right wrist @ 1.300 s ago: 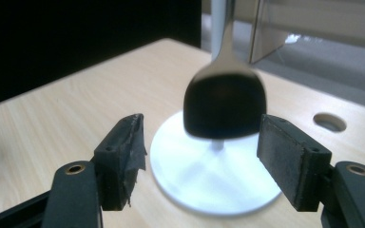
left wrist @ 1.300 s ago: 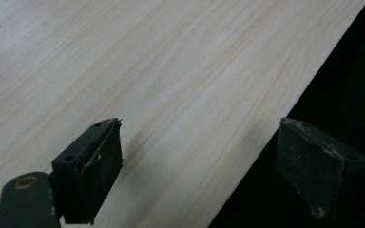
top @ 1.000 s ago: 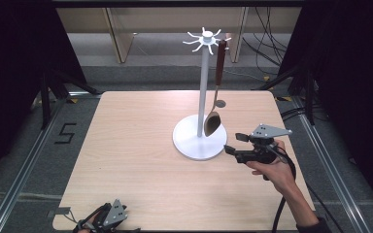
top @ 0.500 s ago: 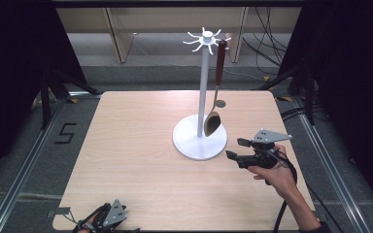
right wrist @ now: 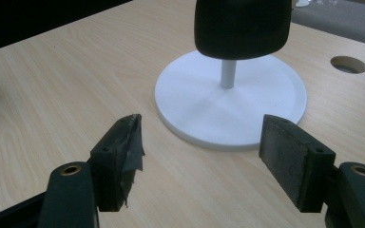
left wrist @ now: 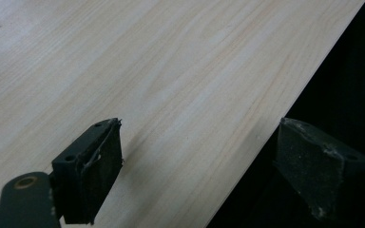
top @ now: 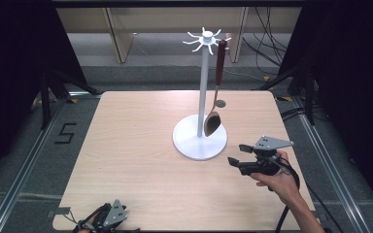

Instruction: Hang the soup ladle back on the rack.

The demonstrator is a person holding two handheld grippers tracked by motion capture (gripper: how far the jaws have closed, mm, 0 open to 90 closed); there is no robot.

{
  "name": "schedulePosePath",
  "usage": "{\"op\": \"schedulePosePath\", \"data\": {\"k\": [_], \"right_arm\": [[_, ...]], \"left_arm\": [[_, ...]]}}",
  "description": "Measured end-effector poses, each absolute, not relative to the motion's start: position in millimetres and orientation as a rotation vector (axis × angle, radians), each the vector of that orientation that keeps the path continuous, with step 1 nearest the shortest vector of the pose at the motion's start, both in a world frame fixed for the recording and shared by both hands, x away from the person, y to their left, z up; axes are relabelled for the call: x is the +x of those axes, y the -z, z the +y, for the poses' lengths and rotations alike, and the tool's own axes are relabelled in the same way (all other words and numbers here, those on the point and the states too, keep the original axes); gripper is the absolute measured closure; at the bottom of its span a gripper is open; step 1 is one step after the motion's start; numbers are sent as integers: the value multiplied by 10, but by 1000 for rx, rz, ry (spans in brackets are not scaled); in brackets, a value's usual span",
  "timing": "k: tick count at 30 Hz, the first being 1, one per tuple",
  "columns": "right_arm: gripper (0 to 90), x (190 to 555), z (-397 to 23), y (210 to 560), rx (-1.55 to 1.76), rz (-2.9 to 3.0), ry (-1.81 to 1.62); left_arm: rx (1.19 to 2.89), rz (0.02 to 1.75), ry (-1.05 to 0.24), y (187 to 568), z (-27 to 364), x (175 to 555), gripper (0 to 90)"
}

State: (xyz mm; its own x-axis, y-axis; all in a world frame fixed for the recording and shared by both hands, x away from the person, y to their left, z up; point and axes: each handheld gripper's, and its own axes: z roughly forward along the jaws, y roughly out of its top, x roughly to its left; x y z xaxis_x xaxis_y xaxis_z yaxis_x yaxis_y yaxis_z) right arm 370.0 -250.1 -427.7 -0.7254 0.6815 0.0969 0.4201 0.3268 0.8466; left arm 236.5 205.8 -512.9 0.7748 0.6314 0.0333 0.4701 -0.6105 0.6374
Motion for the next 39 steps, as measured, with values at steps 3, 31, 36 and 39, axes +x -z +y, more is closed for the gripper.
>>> {"op": "schedulePosePath", "data": {"k": [3,31,36,39], "right_arm": [[315,3672,-2507,4326,984,2329,-1336],[293,3420,-2603,4668,1015,2393,-1298],[287,3368,-2620,4708,1005,2409,-1299],[283,3346,-2610,4741,996,2444,-1308]], "left_arm": [[2342,818,-342,5129,2058,2368,152],[2343,816,-340,5130,2057,2368,152],[2341,819,-341,5129,2058,2367,152],[2343,818,-341,5130,2057,2367,153]]}}
